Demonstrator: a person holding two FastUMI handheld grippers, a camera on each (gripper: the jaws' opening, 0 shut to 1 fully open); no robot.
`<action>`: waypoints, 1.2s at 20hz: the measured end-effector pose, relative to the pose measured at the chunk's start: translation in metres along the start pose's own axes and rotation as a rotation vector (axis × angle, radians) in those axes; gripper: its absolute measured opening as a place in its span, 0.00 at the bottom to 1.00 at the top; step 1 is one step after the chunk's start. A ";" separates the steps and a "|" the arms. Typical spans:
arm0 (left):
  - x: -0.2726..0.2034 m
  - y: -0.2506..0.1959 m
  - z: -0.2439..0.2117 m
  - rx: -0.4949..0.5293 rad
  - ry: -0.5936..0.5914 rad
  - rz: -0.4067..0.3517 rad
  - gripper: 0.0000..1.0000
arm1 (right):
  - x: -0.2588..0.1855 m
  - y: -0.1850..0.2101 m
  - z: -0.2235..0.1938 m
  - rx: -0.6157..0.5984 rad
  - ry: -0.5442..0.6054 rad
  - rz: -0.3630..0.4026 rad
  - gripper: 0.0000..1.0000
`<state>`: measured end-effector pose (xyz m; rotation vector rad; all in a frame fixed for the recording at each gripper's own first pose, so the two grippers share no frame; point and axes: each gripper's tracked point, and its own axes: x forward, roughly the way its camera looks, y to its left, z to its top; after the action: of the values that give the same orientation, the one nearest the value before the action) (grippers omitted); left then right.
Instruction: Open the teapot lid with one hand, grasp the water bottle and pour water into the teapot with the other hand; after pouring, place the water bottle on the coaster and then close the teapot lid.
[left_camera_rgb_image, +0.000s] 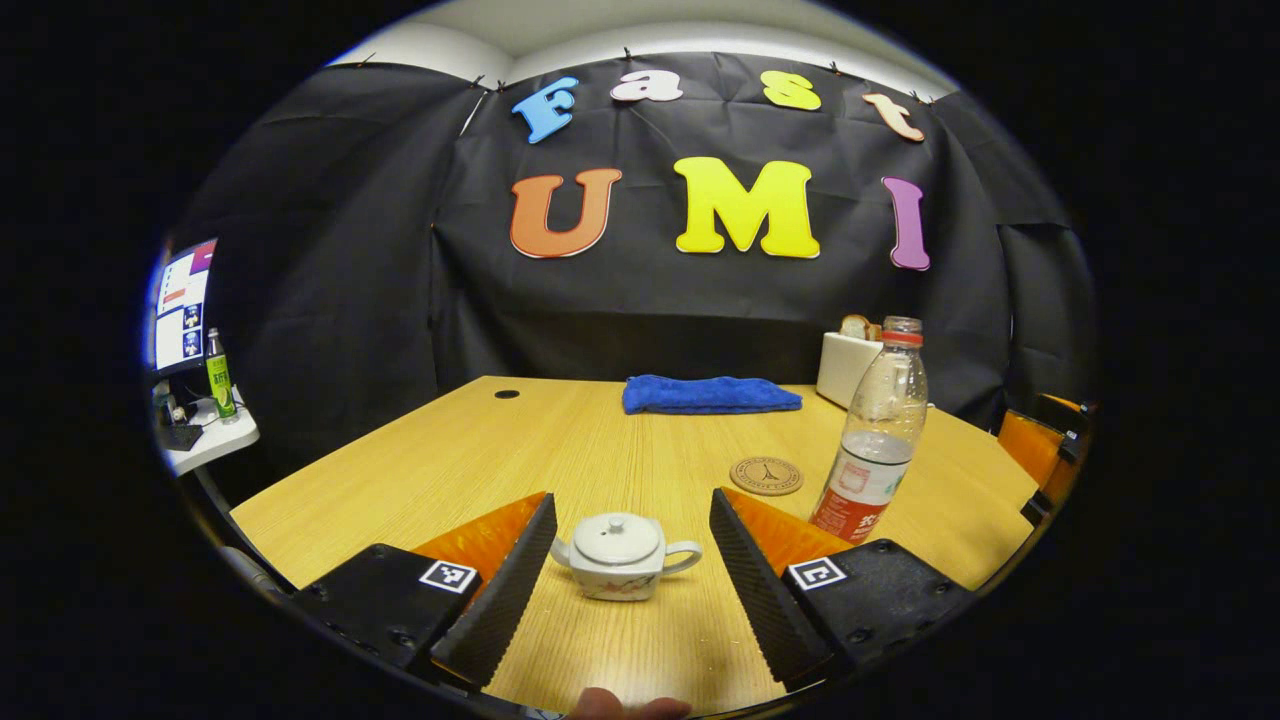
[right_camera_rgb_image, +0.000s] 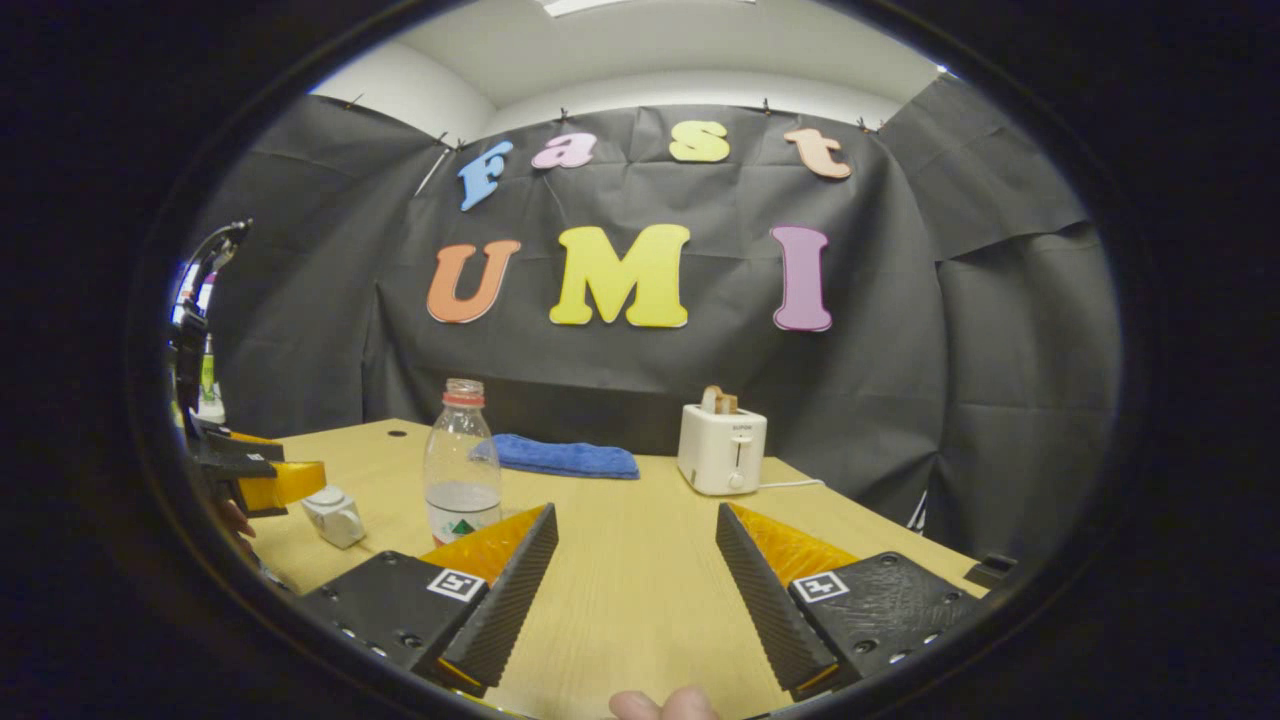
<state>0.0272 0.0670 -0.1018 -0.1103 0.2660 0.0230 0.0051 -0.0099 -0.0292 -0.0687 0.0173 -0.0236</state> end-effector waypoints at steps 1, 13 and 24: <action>0.008 0.002 -0.006 0.002 0.036 -0.004 0.92 | 0.001 -0.003 -0.002 0.001 0.002 -0.007 0.95; 0.032 0.008 -0.014 0.065 0.102 -0.008 0.43 | 0.014 -0.012 -0.019 0.021 0.038 -0.026 0.95; 0.033 0.002 -0.010 0.100 0.085 -0.026 0.03 | 0.020 -0.020 -0.036 0.038 0.070 -0.037 0.95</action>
<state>0.0561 0.0685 -0.1207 -0.0154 0.3502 -0.0211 0.0244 -0.0331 -0.0644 -0.0299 0.0857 -0.0633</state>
